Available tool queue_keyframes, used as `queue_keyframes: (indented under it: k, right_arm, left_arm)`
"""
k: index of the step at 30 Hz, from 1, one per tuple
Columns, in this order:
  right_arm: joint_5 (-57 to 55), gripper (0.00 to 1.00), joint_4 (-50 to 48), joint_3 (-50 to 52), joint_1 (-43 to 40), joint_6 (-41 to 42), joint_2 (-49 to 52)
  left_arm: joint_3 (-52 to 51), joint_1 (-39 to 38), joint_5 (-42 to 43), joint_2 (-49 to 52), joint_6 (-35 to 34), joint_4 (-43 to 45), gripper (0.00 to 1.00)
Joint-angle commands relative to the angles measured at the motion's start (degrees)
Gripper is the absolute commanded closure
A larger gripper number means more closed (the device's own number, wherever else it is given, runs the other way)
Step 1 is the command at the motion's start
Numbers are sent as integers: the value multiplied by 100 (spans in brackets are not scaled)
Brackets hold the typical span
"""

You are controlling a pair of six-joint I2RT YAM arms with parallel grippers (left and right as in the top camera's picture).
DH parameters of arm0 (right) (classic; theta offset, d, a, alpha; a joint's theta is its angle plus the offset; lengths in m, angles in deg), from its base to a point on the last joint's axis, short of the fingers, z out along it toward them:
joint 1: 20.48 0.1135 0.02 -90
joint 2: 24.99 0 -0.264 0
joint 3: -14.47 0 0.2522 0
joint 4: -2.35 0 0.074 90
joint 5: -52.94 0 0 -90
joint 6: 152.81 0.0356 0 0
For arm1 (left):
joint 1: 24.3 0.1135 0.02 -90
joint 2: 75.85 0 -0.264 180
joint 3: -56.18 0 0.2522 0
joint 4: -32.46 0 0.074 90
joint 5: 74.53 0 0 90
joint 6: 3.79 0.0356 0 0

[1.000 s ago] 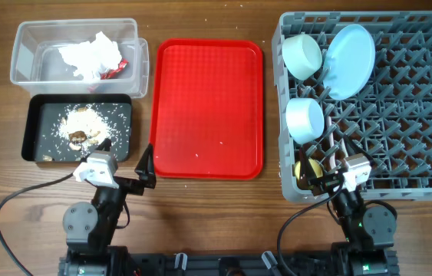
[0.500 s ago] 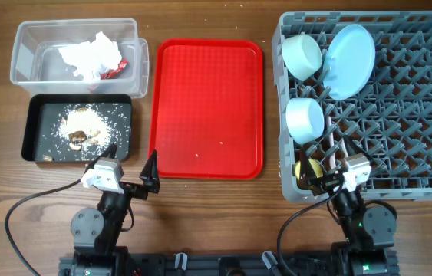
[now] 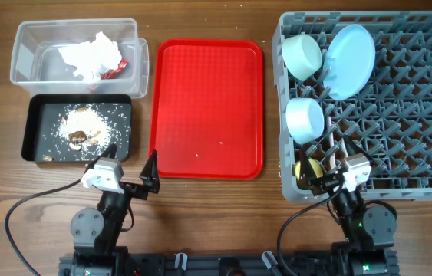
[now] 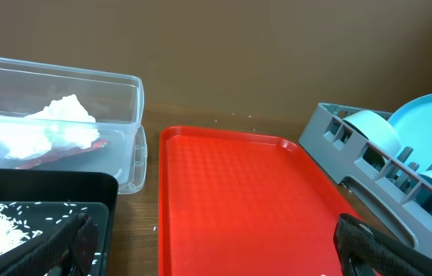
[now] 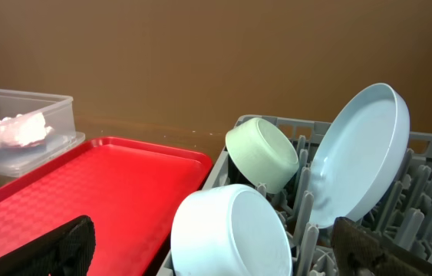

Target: Sort waste into correct bins and load items into the dishwasher rack

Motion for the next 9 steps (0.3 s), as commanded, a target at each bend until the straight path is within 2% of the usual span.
queue_keyframes:
  k: [1, 9]
  right_arm:
    - [-28, 0, -13, 9, 31, -26, -46]
    - [-28, 0, -13, 9, 31, -26, -46]
  left_arm:
    - [-50, -24, -9, -63, 92, 7, 0]
    - [-50, -24, -9, -63, 92, 7, 0]
